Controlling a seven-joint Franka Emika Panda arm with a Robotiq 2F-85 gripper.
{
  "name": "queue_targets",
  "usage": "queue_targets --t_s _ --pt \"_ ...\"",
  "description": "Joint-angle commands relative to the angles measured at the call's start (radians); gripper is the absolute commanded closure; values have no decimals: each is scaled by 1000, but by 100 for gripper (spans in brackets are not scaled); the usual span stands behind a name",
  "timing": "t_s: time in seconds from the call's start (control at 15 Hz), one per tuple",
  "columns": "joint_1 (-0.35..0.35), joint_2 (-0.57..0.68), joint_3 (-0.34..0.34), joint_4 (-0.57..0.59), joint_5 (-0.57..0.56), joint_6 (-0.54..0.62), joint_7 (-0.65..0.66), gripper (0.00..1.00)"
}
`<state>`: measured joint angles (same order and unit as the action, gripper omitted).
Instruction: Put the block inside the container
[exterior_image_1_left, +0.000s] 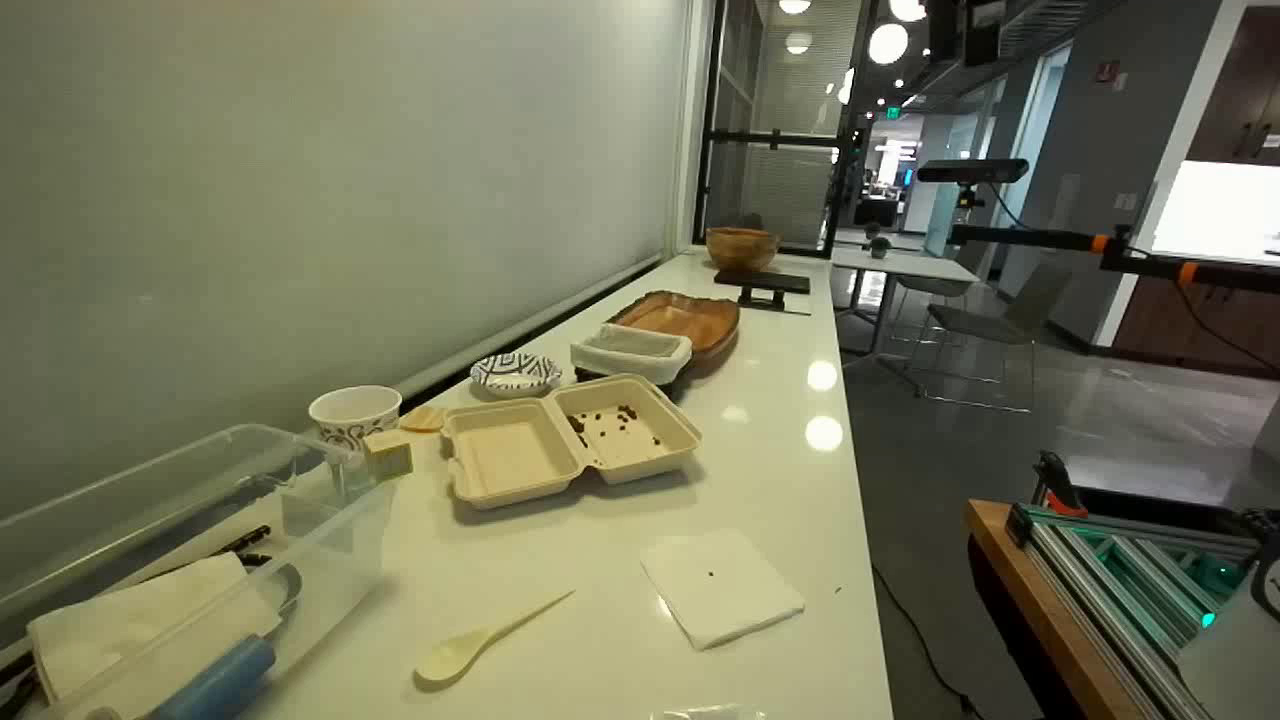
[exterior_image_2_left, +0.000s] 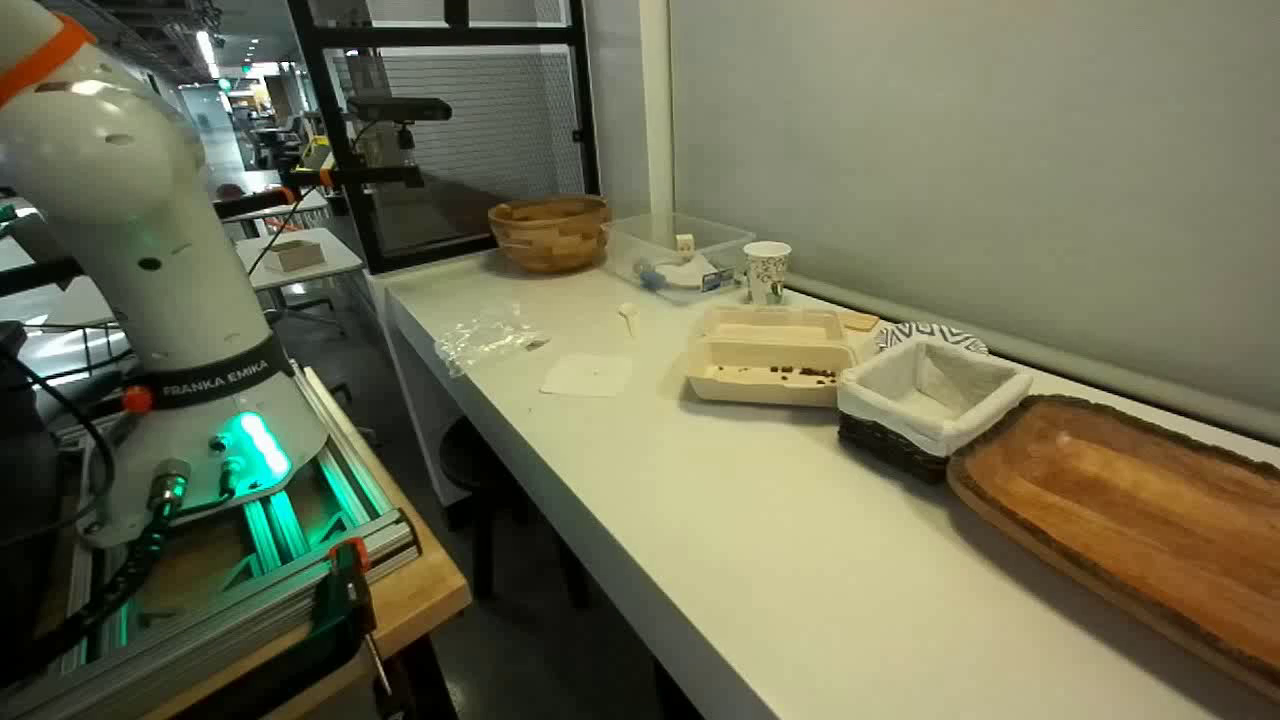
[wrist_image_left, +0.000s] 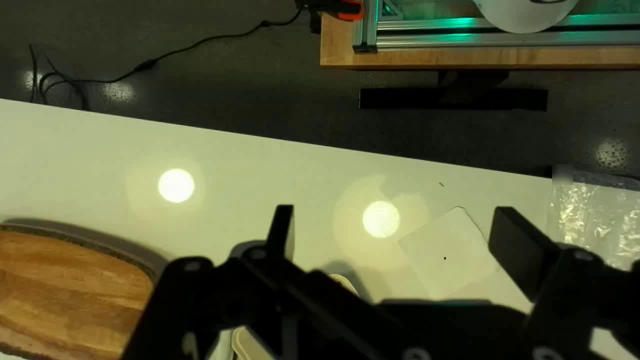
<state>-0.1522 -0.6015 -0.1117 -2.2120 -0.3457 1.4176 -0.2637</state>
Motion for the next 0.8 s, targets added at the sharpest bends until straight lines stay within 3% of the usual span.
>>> queue_targets --t_s 0.0,0.53,0.73 --pt "32 -1 -22 4 -10 -8 13 0" --pt "32 -1 -22 4 -10 -8 13 0" --pt "40 69 -26 9 11 122 78 0"
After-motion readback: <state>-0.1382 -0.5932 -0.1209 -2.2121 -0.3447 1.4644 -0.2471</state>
